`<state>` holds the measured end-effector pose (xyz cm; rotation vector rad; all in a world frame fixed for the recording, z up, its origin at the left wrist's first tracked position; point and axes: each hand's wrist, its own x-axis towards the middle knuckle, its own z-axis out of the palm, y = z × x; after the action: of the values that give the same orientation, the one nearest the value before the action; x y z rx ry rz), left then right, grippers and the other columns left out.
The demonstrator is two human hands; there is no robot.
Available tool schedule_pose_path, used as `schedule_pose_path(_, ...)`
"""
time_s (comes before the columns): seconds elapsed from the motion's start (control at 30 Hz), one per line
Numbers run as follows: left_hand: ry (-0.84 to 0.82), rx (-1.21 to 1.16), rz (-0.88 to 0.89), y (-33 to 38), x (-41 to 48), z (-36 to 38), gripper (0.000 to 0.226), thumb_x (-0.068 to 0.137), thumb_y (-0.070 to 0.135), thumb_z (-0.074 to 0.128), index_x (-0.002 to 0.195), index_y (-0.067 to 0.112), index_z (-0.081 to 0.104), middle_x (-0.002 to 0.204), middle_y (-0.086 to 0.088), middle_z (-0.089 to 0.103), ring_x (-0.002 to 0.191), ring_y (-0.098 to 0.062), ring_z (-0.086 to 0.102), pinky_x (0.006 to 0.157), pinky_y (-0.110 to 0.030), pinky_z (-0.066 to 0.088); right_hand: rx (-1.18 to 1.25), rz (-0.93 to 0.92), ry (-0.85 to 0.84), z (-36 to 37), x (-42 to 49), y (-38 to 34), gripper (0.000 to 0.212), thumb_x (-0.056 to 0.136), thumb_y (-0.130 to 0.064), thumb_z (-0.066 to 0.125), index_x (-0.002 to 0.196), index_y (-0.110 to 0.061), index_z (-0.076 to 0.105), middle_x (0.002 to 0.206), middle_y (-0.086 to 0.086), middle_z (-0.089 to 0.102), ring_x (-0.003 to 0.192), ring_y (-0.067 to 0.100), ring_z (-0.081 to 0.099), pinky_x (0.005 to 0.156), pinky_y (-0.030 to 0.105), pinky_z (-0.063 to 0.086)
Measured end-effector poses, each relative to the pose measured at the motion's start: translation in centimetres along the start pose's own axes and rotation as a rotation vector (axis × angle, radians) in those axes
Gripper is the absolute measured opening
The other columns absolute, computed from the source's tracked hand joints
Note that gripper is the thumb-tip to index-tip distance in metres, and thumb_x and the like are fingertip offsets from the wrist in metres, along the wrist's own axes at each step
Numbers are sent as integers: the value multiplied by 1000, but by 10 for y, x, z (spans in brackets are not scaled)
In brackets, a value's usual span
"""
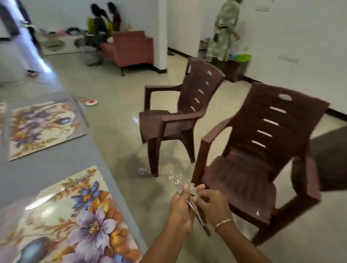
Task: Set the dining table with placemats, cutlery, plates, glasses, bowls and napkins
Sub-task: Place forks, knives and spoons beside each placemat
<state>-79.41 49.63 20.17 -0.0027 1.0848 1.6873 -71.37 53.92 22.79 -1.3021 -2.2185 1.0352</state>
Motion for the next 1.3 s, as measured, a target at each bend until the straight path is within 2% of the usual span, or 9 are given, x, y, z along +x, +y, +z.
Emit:
schedule_pose_path(0.07, 67, -56, 60, 13, 23, 4, 40, 102, 17, 34, 95, -10, 62, 76, -19, 70, 64, -23, 69, 58, -28, 58, -7, -63, -52, 4, 35, -4, 11, 80, -18, 69, 73, -10, 72, 45, -9, 48, 48, 3, 48, 50, 17, 31)
schedule_pose_path(0.2, 220, -233, 158, 43, 61, 19, 44, 102, 13, 29, 78, -6, 60, 64, -16, 69, 51, -20, 67, 46, -24, 54, 24, -135, -308, 3, 105, -12, 9, 79, -13, 69, 81, -19, 74, 65, -8, 68, 64, 4, 62, 67, 20, 47)
schedule_pose_path(0.33, 407, -377, 256, 70, 75, 10, 42, 102, 17, 31, 78, -1, 60, 72, -12, 72, 68, -21, 69, 49, -30, 54, 54, -201, -586, 12, 152, -23, 29, 78, -8, 69, 60, -31, 64, 56, -11, 63, 53, -1, 58, 60, 20, 48)
schedule_pose_path(0.47, 580, -537, 404, 96, 69, -11, 37, 102, 16, 30, 83, -1, 59, 84, -14, 68, 59, -15, 70, 40, -23, 51, 48, -354, -852, 54, 174, -56, 29, 74, -6, 72, 59, -29, 63, 50, -11, 61, 50, -4, 56, 55, 16, 43)
schedule_pose_path(0.67, 861, -681, 672, 107, 12, -81, 33, 100, 14, 38, 88, -7, 60, 67, -13, 70, 54, -21, 68, 43, -27, 53, -4, -555, -1219, 135, 142, -115, 30, 76, 3, 67, 58, -21, 62, 48, -11, 59, 47, -2, 51, 50, 19, 43)
schedule_pose_path(0.83, 1093, -847, 853, 86, -56, -127, 24, 99, 13, 41, 87, -3, 53, 53, -7, 53, 39, -14, 50, 39, -22, 45, -104, -720, -1556, 176, 83, -154, 27, 81, 4, 63, 63, -15, 59, 52, -6, 55, 48, 4, 50, 47, 16, 43)
schedule_pose_path(1.0, 1299, -993, 1004, 39, -123, -138, 25, 102, 19, 35, 88, 5, 51, 63, -9, 70, 54, -17, 68, 51, -27, 55, -270, -728, -1825, 201, 24, -156, 29, 82, 5, 63, 60, -11, 54, 50, 1, 48, 37, 4, 44, 40, 17, 40)
schedule_pose_path(1.13, 1533, -1115, 1075, 1, -157, -124, 26, 102, 13, 33, 86, 2, 51, 72, -15, 68, 52, -16, 68, 47, -23, 55, -479, -789, -1938, 219, -19, -144, 33, 84, 10, 57, 58, -9, 50, 44, 0, 47, 31, 4, 45, 37, 18, 41)
schedule_pose_path(1.3, 1722, -1224, 1054, -30, -168, -98, 23, 100, 7, 35, 87, 2, 54, 53, -7, 66, 42, -13, 60, 40, -18, 47, -682, -898, -1994, 232, -56, -125, 35, 83, 9, 59, 54, -9, 49, 38, 0, 49, 29, 6, 48, 37, 20, 44)
